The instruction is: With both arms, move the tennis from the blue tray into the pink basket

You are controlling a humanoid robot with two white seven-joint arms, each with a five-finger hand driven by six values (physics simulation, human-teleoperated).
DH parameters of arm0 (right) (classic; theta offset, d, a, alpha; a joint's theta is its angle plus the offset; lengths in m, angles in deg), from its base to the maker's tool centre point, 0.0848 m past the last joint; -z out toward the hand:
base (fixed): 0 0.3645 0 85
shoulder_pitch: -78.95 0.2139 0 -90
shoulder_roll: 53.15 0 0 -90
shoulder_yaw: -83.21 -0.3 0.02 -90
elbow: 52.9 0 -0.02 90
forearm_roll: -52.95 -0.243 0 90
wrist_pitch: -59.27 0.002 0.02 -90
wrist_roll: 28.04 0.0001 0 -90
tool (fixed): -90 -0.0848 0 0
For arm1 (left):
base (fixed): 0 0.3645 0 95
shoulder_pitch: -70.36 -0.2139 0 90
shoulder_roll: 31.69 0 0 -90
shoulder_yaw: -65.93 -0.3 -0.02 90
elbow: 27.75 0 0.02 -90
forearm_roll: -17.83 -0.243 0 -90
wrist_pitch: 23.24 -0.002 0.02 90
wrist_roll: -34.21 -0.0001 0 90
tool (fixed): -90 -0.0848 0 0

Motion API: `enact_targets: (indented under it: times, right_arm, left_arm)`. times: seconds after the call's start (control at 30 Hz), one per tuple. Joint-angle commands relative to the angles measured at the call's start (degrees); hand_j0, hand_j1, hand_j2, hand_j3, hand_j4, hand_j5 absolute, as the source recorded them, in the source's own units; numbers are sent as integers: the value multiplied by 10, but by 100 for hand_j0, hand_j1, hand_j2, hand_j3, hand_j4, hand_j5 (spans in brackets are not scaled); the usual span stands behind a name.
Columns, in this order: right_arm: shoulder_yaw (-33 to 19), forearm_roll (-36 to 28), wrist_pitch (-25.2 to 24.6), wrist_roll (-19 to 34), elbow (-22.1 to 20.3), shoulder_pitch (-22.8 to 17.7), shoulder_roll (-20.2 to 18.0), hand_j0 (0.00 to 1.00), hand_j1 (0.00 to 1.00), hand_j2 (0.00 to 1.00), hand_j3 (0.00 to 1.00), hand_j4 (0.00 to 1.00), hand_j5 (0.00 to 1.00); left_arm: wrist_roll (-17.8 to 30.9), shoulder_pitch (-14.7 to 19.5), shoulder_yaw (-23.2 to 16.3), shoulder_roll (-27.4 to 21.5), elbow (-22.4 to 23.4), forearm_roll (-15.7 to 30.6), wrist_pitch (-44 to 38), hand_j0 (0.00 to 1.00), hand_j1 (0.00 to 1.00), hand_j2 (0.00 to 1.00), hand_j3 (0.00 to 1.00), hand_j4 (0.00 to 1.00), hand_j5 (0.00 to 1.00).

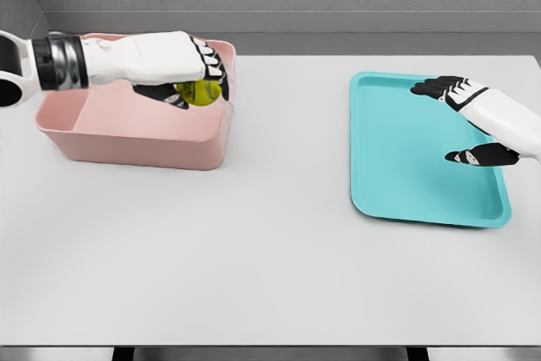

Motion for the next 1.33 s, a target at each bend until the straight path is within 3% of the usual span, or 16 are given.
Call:
enact_targets:
  times: [0.0,0.23,0.27,0.33,0.6,0.77,0.9,1.3]
  right_arm:
    - [0,-5,-2,0,3,0,-1,100,100,100,100,100,100]
    - [-4,-4,-2,0,2,-2,0,100,100,100,100,100,100]
    - [-5,-5,-2,0,2,-3,0,100,100,100,100,100,100]
    - [-7,-5,-2,0,3,-3,0,100,100,100,100,100,100]
    - [-7,-4,-2,0,3,-8,0,100,100,100,100,100,100]
    - [-8,-4,-2,0,2,-8,1,100,100,100,100,100,100]
    - [-8,-5,-2,0,2,-8,1,100,100,100,100,100,100]
    - [-12,-5,-2,0,2,-11,0,100,100,100,100,100,100]
  left_arm:
    - [-1,0,10,-6,35,8,-1,59,59,59,59,59,59]
    - [-1,1,11,0,104,9,-1,67,67,67,67,67,67]
    - [-3,1,12,0,108,9,-1,72,72,72,72,72,72]
    - [-7,0,13,1,112,14,-1,100,100,100,100,100,100]
    - [-6,-2,14,-9,105,17,-1,100,100,100,100,100,100]
    - [-6,-16,14,-51,72,16,-1,100,100,100,100,100,100]
    - [-6,-17,18,-74,73,40,-1,100,100,100,100,100,100]
    - [-6,-40,18,-103,67,38,-1,100,100,100,100,100,100]
